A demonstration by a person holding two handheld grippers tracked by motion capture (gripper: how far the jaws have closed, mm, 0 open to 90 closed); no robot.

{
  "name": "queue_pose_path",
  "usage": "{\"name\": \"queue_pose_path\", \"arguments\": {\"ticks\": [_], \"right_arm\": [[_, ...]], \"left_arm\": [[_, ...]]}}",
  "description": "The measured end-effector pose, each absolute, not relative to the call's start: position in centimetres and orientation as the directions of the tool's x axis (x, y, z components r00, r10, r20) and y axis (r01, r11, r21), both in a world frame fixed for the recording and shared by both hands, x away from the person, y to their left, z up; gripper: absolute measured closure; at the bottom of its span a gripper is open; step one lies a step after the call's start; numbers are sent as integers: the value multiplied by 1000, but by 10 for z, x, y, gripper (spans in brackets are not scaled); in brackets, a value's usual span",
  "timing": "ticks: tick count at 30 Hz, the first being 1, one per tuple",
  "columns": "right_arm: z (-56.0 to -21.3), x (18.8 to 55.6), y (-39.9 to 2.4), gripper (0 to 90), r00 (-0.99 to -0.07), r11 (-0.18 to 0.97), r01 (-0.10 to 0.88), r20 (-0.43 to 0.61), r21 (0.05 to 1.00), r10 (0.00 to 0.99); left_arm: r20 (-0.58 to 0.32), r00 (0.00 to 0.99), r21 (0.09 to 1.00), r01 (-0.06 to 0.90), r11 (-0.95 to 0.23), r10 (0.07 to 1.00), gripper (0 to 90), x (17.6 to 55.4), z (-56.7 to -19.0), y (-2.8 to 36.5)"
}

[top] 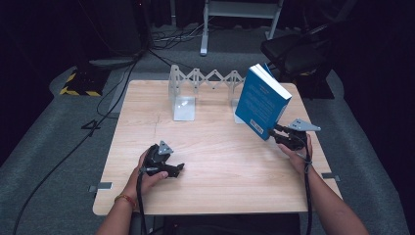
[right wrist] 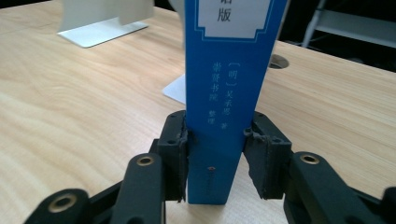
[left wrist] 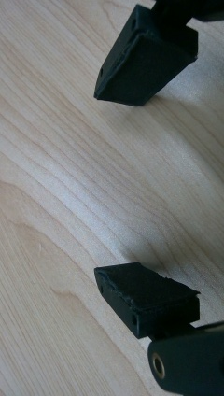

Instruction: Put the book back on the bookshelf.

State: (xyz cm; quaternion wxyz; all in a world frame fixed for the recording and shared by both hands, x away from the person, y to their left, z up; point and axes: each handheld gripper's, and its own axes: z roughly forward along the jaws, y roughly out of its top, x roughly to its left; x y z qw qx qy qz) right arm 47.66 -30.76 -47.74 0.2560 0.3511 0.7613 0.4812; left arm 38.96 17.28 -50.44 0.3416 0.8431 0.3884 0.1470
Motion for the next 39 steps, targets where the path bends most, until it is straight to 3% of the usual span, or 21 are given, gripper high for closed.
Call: {"name": "queue_pose_path", "arguments": {"ticks": [16,29,39], "right_arm": [[-476,499,-266,628,-495,209,332,-19,920,869],[-475,515,-252,626,-469,184,356,5,916,883],[-472,515,-258,621,-507,220,361,-8,906,862]], "left_arm": [[-20,656,690,555,-464,755,138,390,-504,173],[-18,655,690,555,-465,755,138,390,-504,173],[-18,653,690,556,-464,757,141,389,-504,172]]}}
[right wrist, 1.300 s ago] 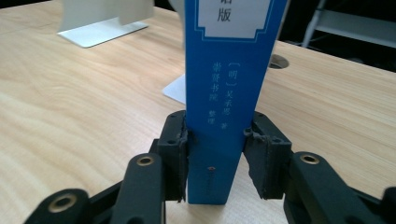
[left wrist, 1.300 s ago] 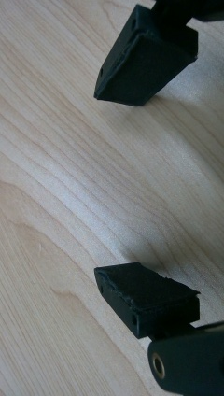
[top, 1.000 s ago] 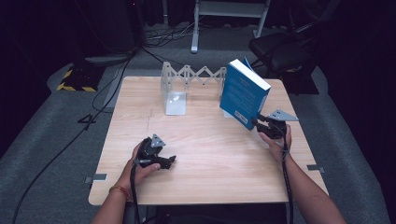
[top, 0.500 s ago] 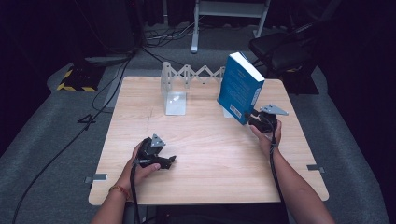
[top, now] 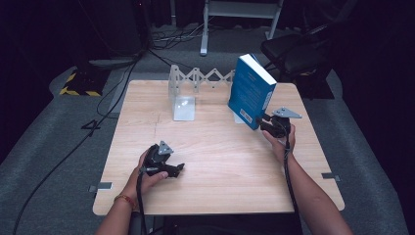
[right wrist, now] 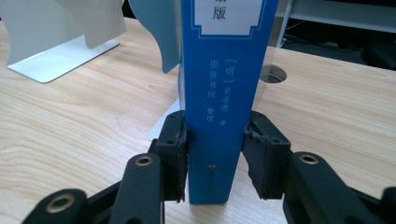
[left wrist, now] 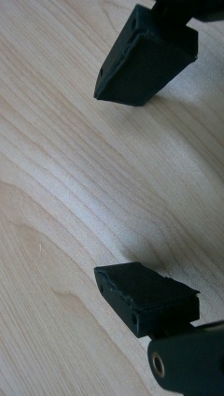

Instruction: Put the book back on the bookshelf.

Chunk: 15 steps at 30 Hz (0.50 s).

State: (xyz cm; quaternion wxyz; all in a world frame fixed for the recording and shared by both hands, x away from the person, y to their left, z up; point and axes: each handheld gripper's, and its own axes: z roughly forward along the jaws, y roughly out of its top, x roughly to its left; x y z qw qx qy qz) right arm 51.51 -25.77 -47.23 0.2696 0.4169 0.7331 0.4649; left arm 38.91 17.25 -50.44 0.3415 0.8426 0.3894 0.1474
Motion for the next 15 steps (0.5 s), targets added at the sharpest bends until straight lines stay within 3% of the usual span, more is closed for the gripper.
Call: {"name": "queue_pose_path", "arguments": {"ticks": [7,15], "right_arm": [[-464,508,-264,613,-532,256,356,-30,899,846],[-451,499,-278,525,-572,323,356,-69,877,817]], "left_arm": [[-17,653,691,555,-464,757,142,389,-504,172],[-16,653,690,555,-464,757,142,389,-504,172]]}}
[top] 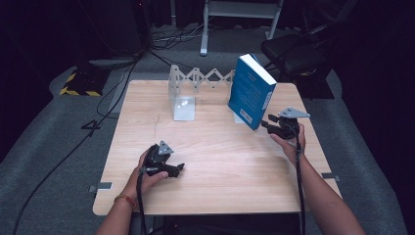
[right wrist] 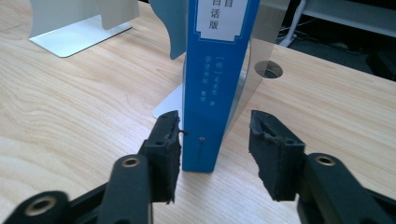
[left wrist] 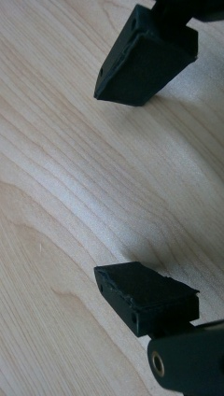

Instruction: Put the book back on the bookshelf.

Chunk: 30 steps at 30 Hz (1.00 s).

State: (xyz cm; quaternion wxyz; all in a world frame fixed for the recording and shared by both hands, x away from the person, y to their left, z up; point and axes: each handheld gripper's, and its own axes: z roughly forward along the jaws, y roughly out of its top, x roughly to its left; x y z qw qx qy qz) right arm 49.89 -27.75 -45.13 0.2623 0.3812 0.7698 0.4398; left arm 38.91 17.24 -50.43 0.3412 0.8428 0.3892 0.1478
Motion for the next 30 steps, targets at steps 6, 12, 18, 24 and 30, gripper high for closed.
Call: {"name": "queue_pose_path", "arguments": {"ticks": [6,12,18,24,30], "right_arm": [[-441,489,-289,421,-608,376,358,-92,854,788],[-437,476,-297,337,-633,435,377,-115,818,766],[-434,459,-306,299,-677,463,372,-106,805,729],[-434,444,-313,298,-677,504,371,-144,780,722],[-442,427,-325,287,-689,529,389,-143,754,711]], "left_arm": [[-17,653,690,555,-464,757,142,389,-504,172],[-17,653,690,555,-464,757,142,389,-504,172],[-16,653,691,555,-464,757,142,389,-504,172],[-16,651,690,556,-462,759,142,389,-504,172],[-16,651,690,556,-462,759,143,389,-504,172]]}}
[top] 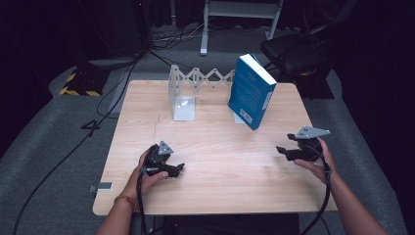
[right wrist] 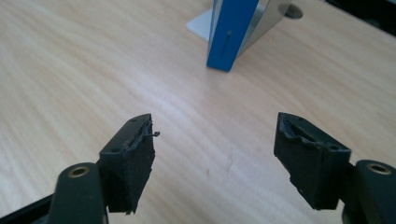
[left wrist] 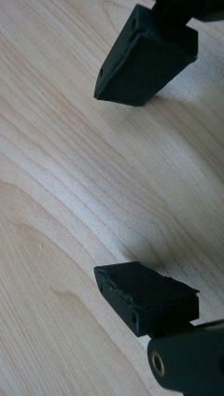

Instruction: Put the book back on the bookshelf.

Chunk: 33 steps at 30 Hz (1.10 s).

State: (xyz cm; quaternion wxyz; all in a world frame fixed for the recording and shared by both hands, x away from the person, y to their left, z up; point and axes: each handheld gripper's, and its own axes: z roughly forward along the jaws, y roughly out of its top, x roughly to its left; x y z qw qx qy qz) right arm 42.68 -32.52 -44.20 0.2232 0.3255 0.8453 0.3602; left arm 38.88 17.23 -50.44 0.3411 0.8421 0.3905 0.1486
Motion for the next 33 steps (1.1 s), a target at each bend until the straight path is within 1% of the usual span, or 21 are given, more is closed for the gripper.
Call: {"name": "queue_pose_path", "arguments": {"ticks": [2,6,11,15,23,29,33], "right_arm": [[-447,420,-330,283,-691,551,387,-163,740,704],[-453,409,-340,280,-700,564,390,-164,728,695],[-459,396,-356,272,-684,548,410,-151,729,713],[-467,385,-371,265,-680,525,430,-119,734,723],[-493,369,-405,258,-628,465,506,-59,727,776],[-503,361,-424,249,-569,370,548,10,750,822],[-503,359,-426,239,-561,377,550,-4,746,828]], "left_arm": [[-15,651,691,556,-463,759,143,389,-504,172],[-15,650,691,556,-462,760,143,389,-504,172],[-16,650,691,556,-462,760,142,389,-504,172],[-16,650,691,557,-462,760,143,389,-504,172],[-16,650,690,557,-462,760,142,389,-504,172],[-17,649,690,558,-461,760,140,389,-504,172],[-16,649,690,557,-461,761,139,389,-504,172]]}}
